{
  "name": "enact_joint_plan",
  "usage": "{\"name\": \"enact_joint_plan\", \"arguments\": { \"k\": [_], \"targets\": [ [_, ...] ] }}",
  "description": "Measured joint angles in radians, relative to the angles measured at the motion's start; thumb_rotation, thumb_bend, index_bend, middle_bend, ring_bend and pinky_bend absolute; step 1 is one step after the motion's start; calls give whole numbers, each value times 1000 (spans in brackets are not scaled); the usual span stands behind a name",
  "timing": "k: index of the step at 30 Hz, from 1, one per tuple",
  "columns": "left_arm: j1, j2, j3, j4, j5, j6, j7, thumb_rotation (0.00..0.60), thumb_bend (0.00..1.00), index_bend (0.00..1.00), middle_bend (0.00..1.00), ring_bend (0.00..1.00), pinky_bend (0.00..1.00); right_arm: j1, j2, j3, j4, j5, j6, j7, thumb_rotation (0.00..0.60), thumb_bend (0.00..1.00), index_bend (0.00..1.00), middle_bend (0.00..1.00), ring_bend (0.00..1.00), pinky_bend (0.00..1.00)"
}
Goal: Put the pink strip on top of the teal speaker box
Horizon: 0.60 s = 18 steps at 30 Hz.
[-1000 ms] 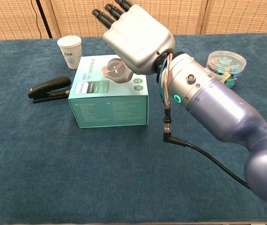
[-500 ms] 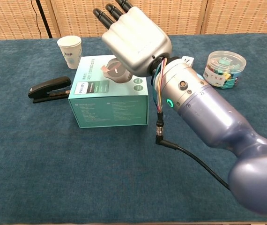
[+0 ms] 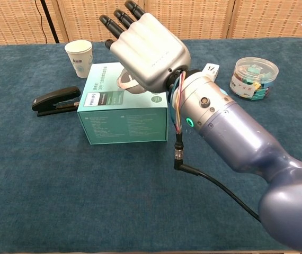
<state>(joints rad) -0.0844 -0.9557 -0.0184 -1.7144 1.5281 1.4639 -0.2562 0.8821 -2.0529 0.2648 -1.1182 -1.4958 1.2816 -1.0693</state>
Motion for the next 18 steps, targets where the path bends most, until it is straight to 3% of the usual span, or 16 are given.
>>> {"name": "enact_joint_plan", "arguments": {
  "k": [13, 18],
  "targets": [
    [-1, 4, -1, 9, 1, -1, -20, 600, 0, 0, 0, 0, 0, -30, 97, 7, -135, -37, 62, 8, 600, 695, 160, 0, 0, 0],
    [-10, 0, 3, 25, 25, -5, -27, 600, 0, 0, 0, 0, 0, -81, 211, 17, -239, -37, 103, 68, 600, 183, 129, 0, 0, 0]
  ]
}}
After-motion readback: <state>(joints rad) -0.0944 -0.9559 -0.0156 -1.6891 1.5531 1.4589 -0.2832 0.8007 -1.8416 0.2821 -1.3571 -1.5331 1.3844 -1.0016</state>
